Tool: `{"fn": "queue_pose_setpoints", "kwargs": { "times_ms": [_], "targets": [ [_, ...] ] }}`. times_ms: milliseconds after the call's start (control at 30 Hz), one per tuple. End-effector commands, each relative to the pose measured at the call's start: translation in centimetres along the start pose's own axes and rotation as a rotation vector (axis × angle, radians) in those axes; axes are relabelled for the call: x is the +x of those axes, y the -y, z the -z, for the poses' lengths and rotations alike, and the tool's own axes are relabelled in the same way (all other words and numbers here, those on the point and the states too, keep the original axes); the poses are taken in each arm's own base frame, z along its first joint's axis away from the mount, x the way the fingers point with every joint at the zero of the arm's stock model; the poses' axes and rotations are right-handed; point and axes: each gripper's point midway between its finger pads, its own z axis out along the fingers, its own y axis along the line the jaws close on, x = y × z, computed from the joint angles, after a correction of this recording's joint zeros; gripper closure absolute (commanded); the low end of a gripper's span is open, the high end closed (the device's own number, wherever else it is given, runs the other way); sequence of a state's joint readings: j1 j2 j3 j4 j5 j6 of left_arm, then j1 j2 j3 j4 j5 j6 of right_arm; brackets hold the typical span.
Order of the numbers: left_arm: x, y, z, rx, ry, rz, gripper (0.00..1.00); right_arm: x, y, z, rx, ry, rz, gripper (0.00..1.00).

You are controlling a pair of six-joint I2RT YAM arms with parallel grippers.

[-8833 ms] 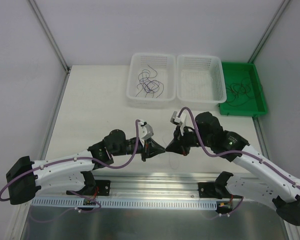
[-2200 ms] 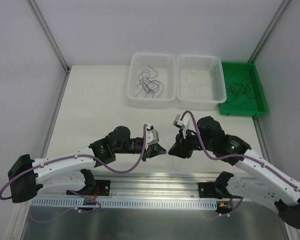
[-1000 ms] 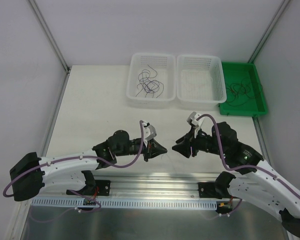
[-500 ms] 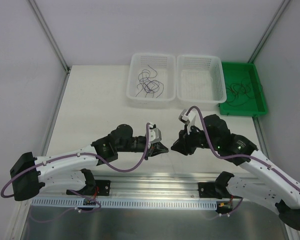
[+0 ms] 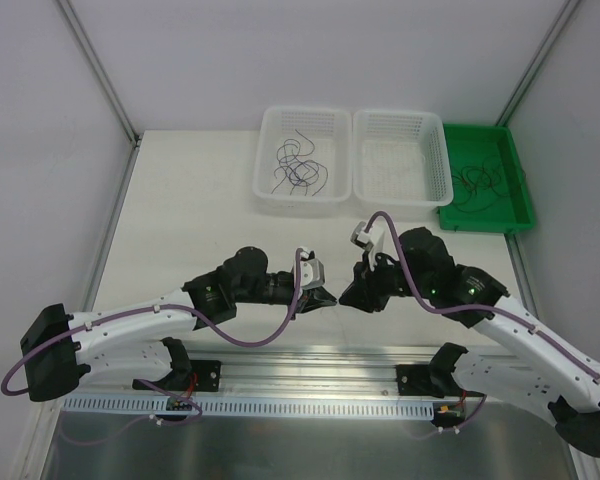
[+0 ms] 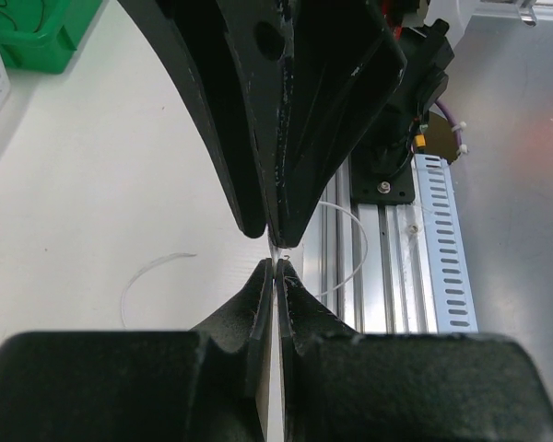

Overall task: Untangle the cables
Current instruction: Untie the cable.

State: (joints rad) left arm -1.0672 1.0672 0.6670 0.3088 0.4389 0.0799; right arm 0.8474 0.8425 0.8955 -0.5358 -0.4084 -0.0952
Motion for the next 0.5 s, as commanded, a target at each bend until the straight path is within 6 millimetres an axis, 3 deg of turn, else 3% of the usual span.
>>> {"fn": "queue_pose_setpoints", "kwargs": {
  "times_ms": [0,233,333,467],
  "targets": [
    [-2.8,-0.3,-0.2,-0.004,0.063,-0.057,1.00,-0.3,-0.7,-0.1,-0.047,0.005,0.021,0.77],
    [-2.4,-0.4,0.1,-0.016,0.058,-0.063,1.00,-0.4,-0.5,0.3,-0.028,0.018,0.029,0.83],
    [-1.8,-0.3,0.0,-0.010,0.045,-0.044,1.00,-0.8,-0.3,0.8,-0.004,0.043,0.036,0.72],
    [-1.2,-0.2,-0.2,-0.004,0.031,-0.018,1.00,-1.3,-0.2,1.4,0.019,0.075,0.050,0.70]
  ]
}}
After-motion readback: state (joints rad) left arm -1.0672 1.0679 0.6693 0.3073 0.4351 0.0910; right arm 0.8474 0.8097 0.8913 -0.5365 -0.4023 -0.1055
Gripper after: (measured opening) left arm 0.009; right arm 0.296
